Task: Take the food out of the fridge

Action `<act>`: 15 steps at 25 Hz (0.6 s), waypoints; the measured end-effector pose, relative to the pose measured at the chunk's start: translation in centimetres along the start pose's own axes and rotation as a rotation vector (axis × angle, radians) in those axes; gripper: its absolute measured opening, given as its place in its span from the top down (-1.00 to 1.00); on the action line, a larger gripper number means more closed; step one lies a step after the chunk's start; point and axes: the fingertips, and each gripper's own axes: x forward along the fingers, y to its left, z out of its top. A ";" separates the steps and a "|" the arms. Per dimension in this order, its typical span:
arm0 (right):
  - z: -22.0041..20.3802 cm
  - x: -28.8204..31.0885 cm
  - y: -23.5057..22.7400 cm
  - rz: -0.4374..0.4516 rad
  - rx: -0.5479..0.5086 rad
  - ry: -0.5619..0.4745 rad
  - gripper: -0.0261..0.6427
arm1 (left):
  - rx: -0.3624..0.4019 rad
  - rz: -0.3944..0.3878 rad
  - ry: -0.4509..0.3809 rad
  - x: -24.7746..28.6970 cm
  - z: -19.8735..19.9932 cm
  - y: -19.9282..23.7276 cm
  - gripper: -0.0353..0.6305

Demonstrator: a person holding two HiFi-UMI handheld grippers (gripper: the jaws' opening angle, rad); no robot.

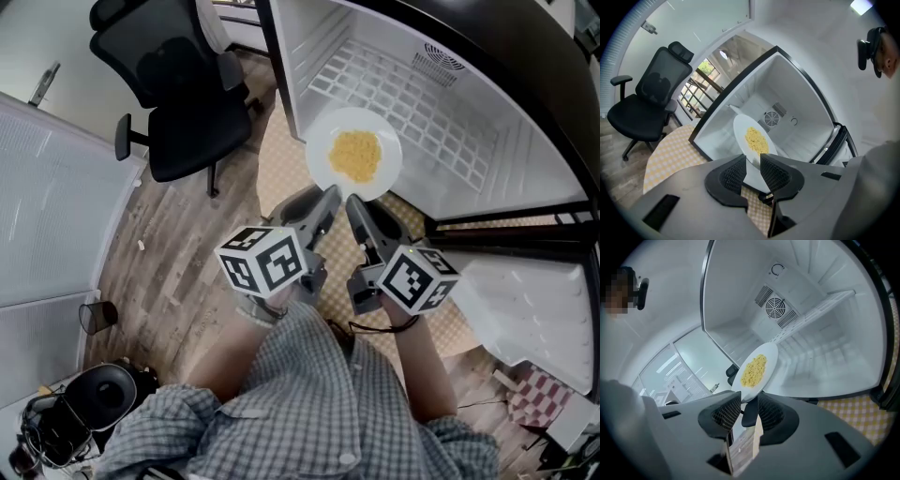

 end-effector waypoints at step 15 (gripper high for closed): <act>-6.4 1.5 -0.8 0.026 0.026 0.161 0.60 | -0.076 0.141 0.028 -2.7 -4.2 4.7 0.59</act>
